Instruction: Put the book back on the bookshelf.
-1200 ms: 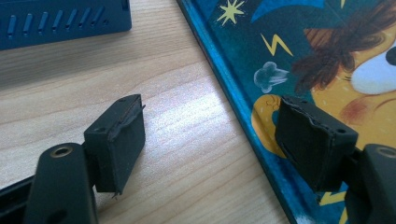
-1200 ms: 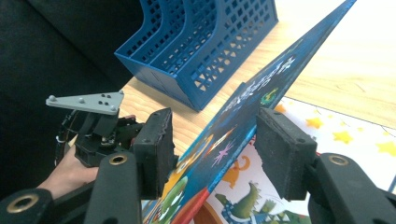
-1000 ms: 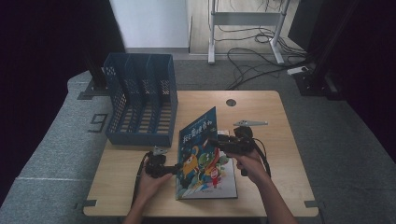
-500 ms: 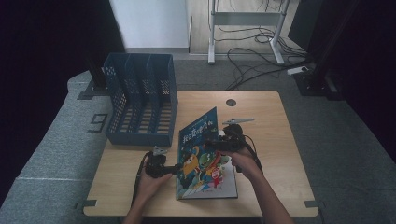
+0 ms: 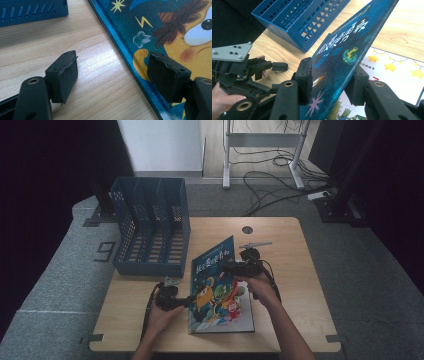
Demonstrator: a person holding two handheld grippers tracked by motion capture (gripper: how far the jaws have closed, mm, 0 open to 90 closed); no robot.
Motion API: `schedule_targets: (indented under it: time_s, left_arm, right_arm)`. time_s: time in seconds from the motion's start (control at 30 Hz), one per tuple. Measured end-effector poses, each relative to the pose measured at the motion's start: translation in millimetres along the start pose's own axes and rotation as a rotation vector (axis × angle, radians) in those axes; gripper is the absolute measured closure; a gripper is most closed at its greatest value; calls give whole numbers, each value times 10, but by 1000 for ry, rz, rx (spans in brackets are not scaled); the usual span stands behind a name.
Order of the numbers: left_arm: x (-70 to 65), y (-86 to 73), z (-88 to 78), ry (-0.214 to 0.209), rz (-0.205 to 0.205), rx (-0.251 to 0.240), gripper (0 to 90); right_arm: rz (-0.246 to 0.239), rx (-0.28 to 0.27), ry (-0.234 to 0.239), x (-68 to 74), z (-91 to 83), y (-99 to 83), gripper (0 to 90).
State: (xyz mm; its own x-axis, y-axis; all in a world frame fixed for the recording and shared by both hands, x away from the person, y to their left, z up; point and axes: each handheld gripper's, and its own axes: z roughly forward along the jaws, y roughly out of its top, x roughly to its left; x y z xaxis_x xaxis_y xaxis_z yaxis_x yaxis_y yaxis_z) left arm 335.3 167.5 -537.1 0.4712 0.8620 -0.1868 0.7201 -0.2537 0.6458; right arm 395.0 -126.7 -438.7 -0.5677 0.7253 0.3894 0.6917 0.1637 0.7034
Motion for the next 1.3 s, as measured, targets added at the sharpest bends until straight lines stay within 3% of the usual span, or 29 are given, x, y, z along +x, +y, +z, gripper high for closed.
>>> schedule_targets:
  time_s: [0.23,0.4,0.57,1.03,1.3]
  left_arm:
    - [-33,-12,-38,-36,-3,7,236]
    - [-126,-84,-122,-63,43,18,205]
    - [-188,-184,-187,-93,63,24,195]
    - [-522,-344,-396,-201,169,25,172]
    - [-601,-387,-431,-230,185,44,152]
  right_arm:
    - [-3,2,-19,-11,25,2,686]
    - [17,11,-20,-42,26,-1,700]
    - [36,5,-7,-73,35,-3,712]
    - [74,-5,9,-112,51,11,733]
    - [84,-10,13,-135,55,10,735]
